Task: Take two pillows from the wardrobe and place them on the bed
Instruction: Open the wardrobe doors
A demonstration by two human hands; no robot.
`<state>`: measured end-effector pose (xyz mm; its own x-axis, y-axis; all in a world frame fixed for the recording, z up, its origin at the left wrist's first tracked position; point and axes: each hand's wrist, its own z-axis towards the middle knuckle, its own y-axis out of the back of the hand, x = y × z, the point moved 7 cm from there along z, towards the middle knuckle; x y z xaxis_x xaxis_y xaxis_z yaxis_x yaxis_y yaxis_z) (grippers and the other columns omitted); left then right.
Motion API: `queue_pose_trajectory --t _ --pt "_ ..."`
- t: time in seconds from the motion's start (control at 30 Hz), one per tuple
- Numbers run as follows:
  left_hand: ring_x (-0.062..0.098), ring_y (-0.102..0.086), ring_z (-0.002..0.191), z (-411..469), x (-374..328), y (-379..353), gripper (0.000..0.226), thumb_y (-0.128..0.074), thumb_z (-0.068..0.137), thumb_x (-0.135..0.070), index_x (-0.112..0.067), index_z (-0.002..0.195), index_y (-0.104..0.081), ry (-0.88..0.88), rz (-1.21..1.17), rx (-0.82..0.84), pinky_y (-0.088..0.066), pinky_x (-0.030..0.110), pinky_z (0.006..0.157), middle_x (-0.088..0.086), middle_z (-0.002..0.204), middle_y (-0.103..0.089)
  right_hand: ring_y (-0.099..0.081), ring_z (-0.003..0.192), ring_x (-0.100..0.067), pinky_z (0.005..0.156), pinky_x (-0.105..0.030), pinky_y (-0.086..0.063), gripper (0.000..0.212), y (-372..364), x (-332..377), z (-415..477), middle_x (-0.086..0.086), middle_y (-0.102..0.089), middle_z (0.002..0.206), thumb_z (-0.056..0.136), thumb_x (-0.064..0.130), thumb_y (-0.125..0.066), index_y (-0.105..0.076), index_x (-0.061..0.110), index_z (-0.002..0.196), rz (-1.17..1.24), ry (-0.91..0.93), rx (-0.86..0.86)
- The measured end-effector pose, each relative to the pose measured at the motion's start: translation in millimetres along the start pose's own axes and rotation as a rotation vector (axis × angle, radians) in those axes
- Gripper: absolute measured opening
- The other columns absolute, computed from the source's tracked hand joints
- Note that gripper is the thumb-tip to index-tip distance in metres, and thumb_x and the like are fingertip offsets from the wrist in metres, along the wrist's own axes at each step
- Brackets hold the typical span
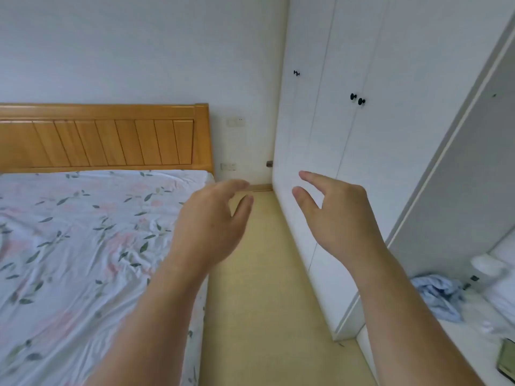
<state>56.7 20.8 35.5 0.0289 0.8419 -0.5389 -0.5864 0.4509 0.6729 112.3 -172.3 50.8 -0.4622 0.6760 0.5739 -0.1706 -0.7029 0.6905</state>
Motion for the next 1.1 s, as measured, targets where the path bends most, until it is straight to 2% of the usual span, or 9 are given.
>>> queue_pose_trajectory --t 0.3,0.4,0.5,0.67,0.8,0.87,0.93,1.0,1.1 --pt "0.011 -0.065 0.1 71 27 -66 0.029 -0.057 0.096 -0.043 -0.033 0.12 -0.068 0.024 -0.018 0.081 -0.054 0.036 0.088 -0.007 0.11 -0.072 -0.061 0.121 -0.014 0.102 -0.027 -0.048 0.041 -40 -53 71 0.007 -0.066 0.133 0.098 0.043 -0.058 -0.062 0.028 0.136 0.019 -0.045 0.003" --pt "0.011 -0.064 0.1 116 37 -96 0.028 -0.057 0.095 -0.043 -0.033 0.119 -0.068 0.028 0.005 0.086 -0.054 0.036 0.089 -0.009 0.111 -0.071 -0.06 0.124 -0.013 0.101 -0.024 -0.047 0.041 -63 -80 118 0.007 -0.066 0.133 0.098 0.042 -0.059 -0.063 0.027 0.136 0.06 -0.048 0.016" --pt "0.005 -0.062 0.1 167 45 -117 0.028 -0.057 0.097 -0.04 -0.029 0.12 -0.069 0.032 0.032 0.077 -0.052 0.03 0.089 -0.014 0.112 -0.069 -0.06 0.124 -0.013 0.1 -0.022 -0.044 0.041 -81 -100 171 0.005 -0.066 0.133 0.099 0.042 -0.058 -0.062 0.026 0.137 0.076 -0.033 0.045" --pt "0.002 -0.055 0.092 248 61 -154 0.028 -0.058 0.097 -0.038 -0.027 0.12 -0.07 0.098 0.036 0.075 -0.044 0.023 0.083 -0.017 0.103 -0.064 -0.06 0.123 -0.011 0.095 -0.018 -0.042 0.041 -106 -126 264 0.004 -0.07 0.125 0.1 0.042 -0.055 -0.06 0.029 0.139 0.073 0.0 0.126" --pt "0.004 -0.059 0.096 300 83 -188 0.028 -0.057 0.097 -0.04 -0.028 0.118 -0.07 0.142 0.01 0.088 -0.051 0.028 0.088 -0.016 0.105 -0.066 -0.058 0.126 -0.012 0.099 -0.021 -0.044 0.041 -133 -142 327 0.001 -0.071 0.124 0.1 0.04 -0.055 -0.059 0.029 0.14 0.083 -0.005 0.154" --pt "0.005 -0.062 0.1 327 99 -205 0.028 -0.057 0.096 -0.041 -0.028 0.118 -0.069 0.156 -0.001 0.098 -0.054 0.033 0.092 -0.013 0.108 -0.069 -0.063 0.116 -0.013 0.1 -0.021 -0.045 0.041 -153 -149 355 0.003 -0.074 0.105 0.101 0.039 -0.055 -0.06 0.027 0.139 0.087 -0.013 0.176" --pt "0.004 -0.061 0.099 357 120 -221 0.028 -0.057 0.096 -0.04 -0.028 0.118 -0.07 0.181 -0.013 0.096 -0.053 0.032 0.09 -0.012 0.108 -0.07 -0.065 0.096 -0.015 0.098 -0.021 -0.047 0.04 -176 -154 386 0.017 -0.055 0.069 0.101 0.038 -0.056 -0.06 0.027 0.139 0.068 -0.02 0.199" --pt "0.004 -0.06 0.096 386 140 -235 0.027 -0.057 0.096 -0.038 -0.028 0.118 -0.07 0.197 -0.029 0.1 -0.051 0.027 0.087 -0.012 0.108 -0.071 -0.065 0.091 -0.012 0.088 -0.018 -0.044 0.04 -198 -159 416 0.023 -0.04 0.06 0.1 0.038 -0.056 -0.061 0.028 0.138 0.051 -0.034 0.207" --pt "0.002 -0.059 0.094 440 179 -260 0.027 -0.058 0.096 -0.038 -0.028 0.118 -0.07 0.188 -0.055 0.119 -0.049 0.023 0.085 -0.013 0.11 -0.07 -0.059 0.069 -0.001 0.081 -0.017 -0.042 0.039 -238 -163 472 0.012 -0.042 0.042 0.1 0.039 -0.056 -0.06 0.03 0.138 0.041 -0.057 0.199"
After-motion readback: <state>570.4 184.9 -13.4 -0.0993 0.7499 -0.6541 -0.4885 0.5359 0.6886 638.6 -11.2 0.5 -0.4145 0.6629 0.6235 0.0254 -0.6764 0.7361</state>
